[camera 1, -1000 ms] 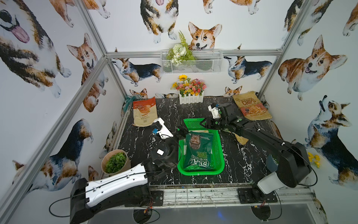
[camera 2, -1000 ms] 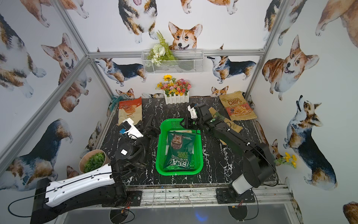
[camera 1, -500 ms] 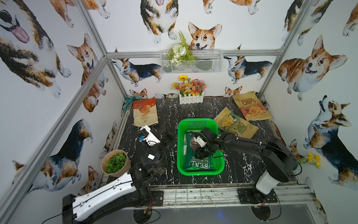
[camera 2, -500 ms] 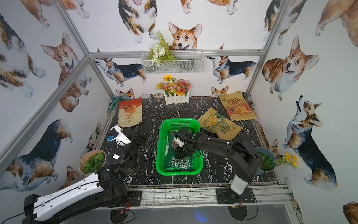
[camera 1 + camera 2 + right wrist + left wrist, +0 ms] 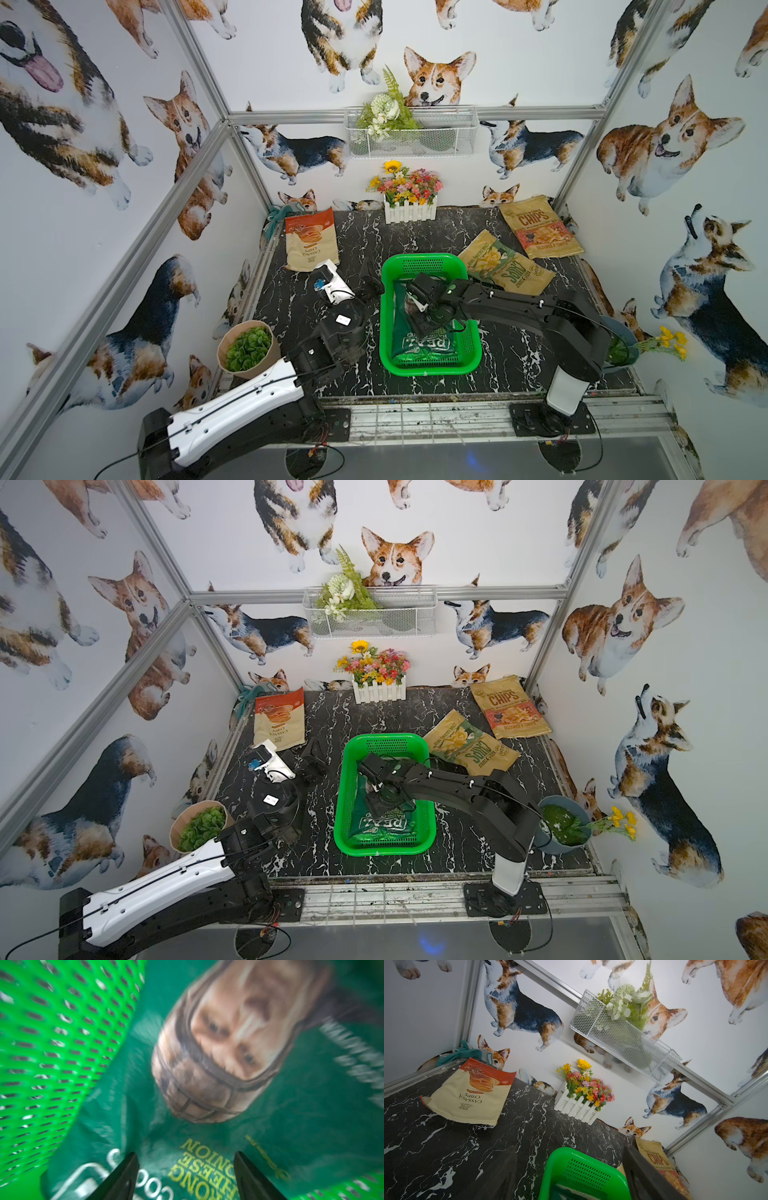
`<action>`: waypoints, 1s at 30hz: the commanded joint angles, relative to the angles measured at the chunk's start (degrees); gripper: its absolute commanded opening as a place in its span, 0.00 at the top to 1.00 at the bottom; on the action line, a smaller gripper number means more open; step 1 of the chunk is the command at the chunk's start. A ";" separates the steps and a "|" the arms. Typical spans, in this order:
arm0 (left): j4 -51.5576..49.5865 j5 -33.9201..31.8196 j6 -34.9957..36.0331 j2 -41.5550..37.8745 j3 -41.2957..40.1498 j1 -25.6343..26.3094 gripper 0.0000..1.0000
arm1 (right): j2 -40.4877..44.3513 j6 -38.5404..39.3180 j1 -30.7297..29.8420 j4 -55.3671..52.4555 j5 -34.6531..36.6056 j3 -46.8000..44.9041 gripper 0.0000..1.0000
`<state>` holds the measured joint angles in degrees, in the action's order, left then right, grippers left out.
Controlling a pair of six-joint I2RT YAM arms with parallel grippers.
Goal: Put the potato chips into the basket
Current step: Place the potato chip in the basket, then pick up the potato chip from the corner of the board.
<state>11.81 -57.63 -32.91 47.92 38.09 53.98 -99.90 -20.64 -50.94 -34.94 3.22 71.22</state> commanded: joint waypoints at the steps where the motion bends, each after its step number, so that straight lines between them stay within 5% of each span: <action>1: -5.94 0.93 -2.64 0.89 1.18 -1.14 0.17 | 3.17 0.10 0.22 -0.63 2.59 1.26 0.24; 5: -11.70 9.59 -7.65 0.98 1.85 -8.22 0.18 | 6.46 -1.29 2.12 0.55 2.16 2.17 0.24; 12: -25.82 40.26 -7.78 16.68 15.83 -28.75 0.18 | 12.08 -4.98 14.26 7.81 -3.38 -0.55 0.24; 21: -22.71 53.84 -4.89 29.21 20.59 -33.94 0.16 | 7.96 -8.92 35.08 7.21 -16.67 1.88 0.25; 30: -22.95 60.46 -6.25 40.63 28.82 -50.21 0.16 | 11.50 -16.26 37.84 18.40 -28.04 -8.09 0.27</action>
<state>-11.46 -0.36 -39.62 85.58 63.44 7.07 -89.27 -33.15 -13.17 -22.52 -19.27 64.69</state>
